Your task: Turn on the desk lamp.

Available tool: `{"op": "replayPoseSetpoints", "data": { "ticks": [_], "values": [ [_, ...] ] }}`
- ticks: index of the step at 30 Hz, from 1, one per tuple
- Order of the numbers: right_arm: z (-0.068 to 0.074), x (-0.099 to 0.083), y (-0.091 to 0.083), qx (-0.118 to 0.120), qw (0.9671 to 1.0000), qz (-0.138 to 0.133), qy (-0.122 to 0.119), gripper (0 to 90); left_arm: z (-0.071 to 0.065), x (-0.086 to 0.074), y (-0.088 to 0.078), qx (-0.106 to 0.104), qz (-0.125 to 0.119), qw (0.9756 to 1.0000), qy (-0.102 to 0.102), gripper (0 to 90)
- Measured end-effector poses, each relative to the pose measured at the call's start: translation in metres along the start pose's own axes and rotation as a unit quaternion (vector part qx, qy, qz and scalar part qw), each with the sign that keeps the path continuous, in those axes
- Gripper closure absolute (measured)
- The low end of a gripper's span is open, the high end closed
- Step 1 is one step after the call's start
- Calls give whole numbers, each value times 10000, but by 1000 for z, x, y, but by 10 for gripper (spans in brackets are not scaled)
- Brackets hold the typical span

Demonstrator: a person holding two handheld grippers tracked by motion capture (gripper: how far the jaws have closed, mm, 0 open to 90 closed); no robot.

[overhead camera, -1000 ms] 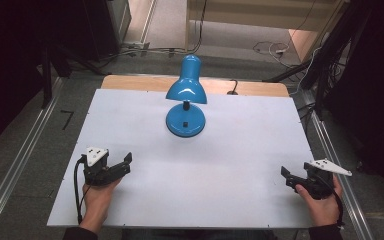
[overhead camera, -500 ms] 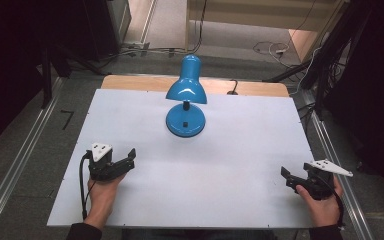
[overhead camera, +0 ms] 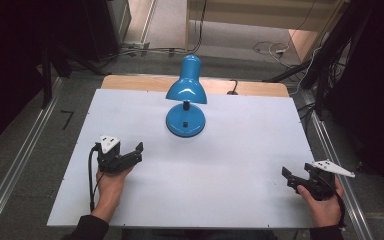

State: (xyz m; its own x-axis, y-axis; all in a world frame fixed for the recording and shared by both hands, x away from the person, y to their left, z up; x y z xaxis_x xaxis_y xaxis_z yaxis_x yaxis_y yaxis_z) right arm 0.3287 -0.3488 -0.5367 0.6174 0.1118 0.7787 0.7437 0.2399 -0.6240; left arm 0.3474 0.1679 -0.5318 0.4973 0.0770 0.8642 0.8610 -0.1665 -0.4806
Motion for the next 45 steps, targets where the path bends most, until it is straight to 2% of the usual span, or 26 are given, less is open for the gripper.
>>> {"op": "replayPoseSetpoints", "data": {
  "ticks": [6,12,25,45],
  "values": [
    [-1,0,0,7,10000,-6,15,121,-6,3,4,-66,4,10000,40,191],
    [0,0,1,12,10000,5,30,121,-7,7,7,-67,-17,10000,-16,191],
    [-1,0,0,7,10000,-5,39,121,-13,15,15,-114,-53,9999,-2,193],
    [0,0,1,11,10000,14,41,121,-29,26,33,-220,-45,9997,43,201]
  ]
}}
Point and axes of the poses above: each handheld gripper's, and its own axes: y roughly forward along the jaws, x roughly out of its top, z roughly to its left, the point moved 9 cm from there along y, roughly forward along the jaws, and after that the axes turned 1 degree about x, right-handed, at the moved point
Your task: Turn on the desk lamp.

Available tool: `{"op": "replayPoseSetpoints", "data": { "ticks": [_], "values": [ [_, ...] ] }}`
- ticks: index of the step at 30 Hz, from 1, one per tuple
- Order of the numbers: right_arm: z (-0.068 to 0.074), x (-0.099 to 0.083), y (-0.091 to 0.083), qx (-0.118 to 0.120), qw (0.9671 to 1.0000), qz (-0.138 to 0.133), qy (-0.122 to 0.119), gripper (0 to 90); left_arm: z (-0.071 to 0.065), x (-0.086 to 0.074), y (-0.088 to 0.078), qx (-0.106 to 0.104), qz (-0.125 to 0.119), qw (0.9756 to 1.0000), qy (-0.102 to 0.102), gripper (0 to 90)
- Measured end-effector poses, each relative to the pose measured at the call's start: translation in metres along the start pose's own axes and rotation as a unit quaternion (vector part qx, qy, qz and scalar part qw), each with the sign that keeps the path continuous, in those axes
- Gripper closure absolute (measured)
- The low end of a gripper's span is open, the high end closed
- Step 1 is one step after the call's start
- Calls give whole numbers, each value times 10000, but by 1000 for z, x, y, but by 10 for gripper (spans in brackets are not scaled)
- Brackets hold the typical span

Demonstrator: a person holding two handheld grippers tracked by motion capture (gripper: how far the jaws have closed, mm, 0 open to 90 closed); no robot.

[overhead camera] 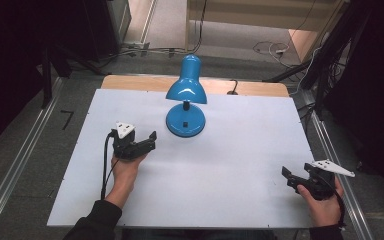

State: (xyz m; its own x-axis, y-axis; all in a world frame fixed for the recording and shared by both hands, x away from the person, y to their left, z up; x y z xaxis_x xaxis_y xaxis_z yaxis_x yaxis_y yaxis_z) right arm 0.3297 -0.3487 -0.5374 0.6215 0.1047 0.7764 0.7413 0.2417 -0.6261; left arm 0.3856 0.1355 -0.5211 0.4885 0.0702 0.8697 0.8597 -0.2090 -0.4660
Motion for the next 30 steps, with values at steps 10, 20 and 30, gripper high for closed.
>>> {"op": "replayPoseSetpoints", "data": {
  "ticks": [10,20,30],
  "values": [
    [0,0,0,18,10000,2,13,121,-14,2,13,-92,43,9999,40,218],
    [0,0,0,30,10000,4,17,121,-28,1,25,-204,117,9997,98,230],
    [1,0,1,50,10000,10,-23,125,-42,2,34,-273,131,9994,173,242]
  ]
}}
Point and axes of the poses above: each handheld gripper's, and its own axes: y roughly forward along the jaws, x roughly out of its top, z roughly to its left, the point moved 9 cm from there along y, roughly forward along the jaws, and after that the axes turned 1 degree about x, right-handed, at the moved point
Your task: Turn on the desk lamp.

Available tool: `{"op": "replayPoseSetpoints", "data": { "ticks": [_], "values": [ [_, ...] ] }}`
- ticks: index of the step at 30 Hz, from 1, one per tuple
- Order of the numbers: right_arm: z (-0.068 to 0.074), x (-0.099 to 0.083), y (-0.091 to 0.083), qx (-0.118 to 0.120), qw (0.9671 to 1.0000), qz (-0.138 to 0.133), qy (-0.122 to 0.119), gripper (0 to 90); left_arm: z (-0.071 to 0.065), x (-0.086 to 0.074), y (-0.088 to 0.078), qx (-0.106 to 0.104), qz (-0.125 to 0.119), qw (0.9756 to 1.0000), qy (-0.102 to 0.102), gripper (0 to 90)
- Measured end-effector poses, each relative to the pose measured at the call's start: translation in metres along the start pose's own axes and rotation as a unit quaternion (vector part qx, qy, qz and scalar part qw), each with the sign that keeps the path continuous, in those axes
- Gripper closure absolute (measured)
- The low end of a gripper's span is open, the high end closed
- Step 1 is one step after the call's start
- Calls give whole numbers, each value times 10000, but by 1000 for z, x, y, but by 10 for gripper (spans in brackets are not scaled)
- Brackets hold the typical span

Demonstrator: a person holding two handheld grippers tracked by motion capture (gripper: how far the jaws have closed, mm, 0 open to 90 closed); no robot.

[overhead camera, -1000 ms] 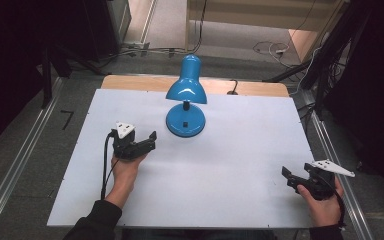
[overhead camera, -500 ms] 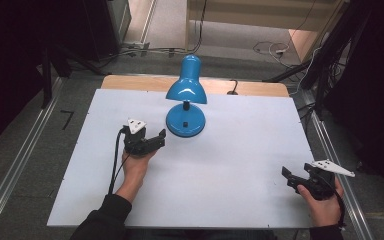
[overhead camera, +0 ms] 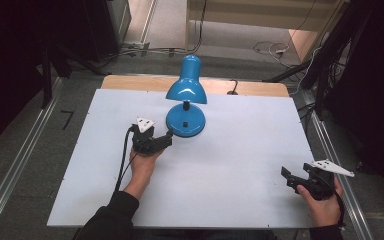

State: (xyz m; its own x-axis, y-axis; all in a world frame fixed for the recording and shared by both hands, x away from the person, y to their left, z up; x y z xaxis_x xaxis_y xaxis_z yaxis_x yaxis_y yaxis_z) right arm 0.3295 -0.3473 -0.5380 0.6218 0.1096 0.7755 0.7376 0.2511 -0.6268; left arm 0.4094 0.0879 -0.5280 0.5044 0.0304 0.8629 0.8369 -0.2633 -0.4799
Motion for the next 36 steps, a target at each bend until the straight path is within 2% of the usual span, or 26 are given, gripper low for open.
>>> {"op": "replayPoseSetpoints", "data": {
  "ticks": [2,12,28,29,31,32,33,36],
  "values": [
    [0,0,0,14,10000,15,8,125,-4,1,3,-13,8,10000,60,243],
    [-1,0,0,11,10000,3,16,125,-10,3,11,-71,10,10000,46,269],
    [-1,0,0,18,10000,8,42,125,-18,6,24,-149,35,9999,79,380],
    [0,0,0,24,10000,8,40,125,-19,5,25,-140,45,9998,99,400],
    [0,-1,1,43,10000,27,20,125,-21,5,27,-153,30,9998,131,497],
    [0,-1,1,43,10000,27,20,125,-22,4,28,-157,31,9998,155,497],
    [1,-1,2,52,10000,46,13,125,-24,5,30,-184,-2,9996,192,576],
    [1,-1,2,64,10000,40,21,125,-26,5,31,-206,-12,9996,190,662]
  ]
}}
Point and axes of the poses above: each handheld gripper's, and its own axes: y roughly forward along the jaws, x roughly out of its top, z roughly to its left, the point moved 9 cm from there along y, roughly forward along the jaws, and after that the axes turned 1 degree about x, right-handed, at the moved point
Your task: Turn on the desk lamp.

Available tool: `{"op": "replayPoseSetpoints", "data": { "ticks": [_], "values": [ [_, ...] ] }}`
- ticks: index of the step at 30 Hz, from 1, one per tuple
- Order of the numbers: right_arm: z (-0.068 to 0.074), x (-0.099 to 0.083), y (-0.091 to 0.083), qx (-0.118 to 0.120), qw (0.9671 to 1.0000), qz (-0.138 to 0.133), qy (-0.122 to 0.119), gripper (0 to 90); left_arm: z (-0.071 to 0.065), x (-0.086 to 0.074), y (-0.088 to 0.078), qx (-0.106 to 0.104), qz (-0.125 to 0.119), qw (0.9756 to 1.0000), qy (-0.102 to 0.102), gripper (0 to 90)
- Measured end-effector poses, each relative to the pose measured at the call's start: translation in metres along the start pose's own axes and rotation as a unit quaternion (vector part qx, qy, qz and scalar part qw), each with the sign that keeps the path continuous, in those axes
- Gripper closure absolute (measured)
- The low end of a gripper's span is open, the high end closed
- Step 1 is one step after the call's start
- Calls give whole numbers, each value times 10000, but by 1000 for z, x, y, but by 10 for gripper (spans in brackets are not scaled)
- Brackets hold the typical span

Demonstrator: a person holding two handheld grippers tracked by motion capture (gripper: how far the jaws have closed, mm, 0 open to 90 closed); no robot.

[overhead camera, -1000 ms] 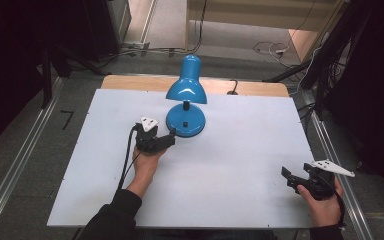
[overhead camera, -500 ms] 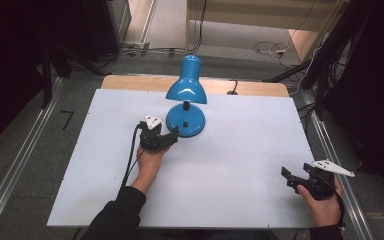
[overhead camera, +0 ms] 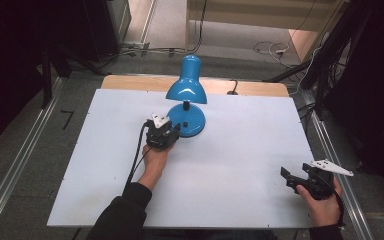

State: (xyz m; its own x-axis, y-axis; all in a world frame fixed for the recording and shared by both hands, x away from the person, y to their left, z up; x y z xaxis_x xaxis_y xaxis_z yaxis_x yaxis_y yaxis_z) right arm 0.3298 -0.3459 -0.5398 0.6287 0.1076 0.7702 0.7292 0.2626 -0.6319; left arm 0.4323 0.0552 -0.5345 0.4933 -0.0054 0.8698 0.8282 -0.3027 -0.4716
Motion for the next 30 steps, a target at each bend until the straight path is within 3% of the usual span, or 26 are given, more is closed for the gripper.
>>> {"op": "replayPoseSetpoints", "data": {
  "ticks": [1,8,15,30],
  "values": [
    [0,0,0,0,10000,0,0,125,-1,0,1,-33,1,10000,-14,662],
    [0,0,0,21,10000,9,8,125,-3,0,12,-82,39,10000,-3,898],
    [0,0,1,50,10000,21,-6,125,-12,4,20,-198,45,9998,24,900],
    [2,0,1,131,9999,24,3,125,-22,11,34,-243,132,9995,125,900]
  ]
}}
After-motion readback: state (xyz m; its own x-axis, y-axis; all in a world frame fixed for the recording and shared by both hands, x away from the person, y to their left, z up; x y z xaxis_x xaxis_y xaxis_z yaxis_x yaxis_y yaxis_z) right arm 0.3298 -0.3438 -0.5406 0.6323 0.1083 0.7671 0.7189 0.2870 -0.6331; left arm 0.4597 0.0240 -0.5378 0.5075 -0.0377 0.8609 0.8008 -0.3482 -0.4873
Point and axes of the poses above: each handheld gripper's, and its own axes: y roughly forward along the jaws, x roughly out of its top, z roughly to its left, the point moved 9 cm from there along y, roughly forward along the jaws, and after that the axes turned 1 degree about x, right-handed, at the moved point
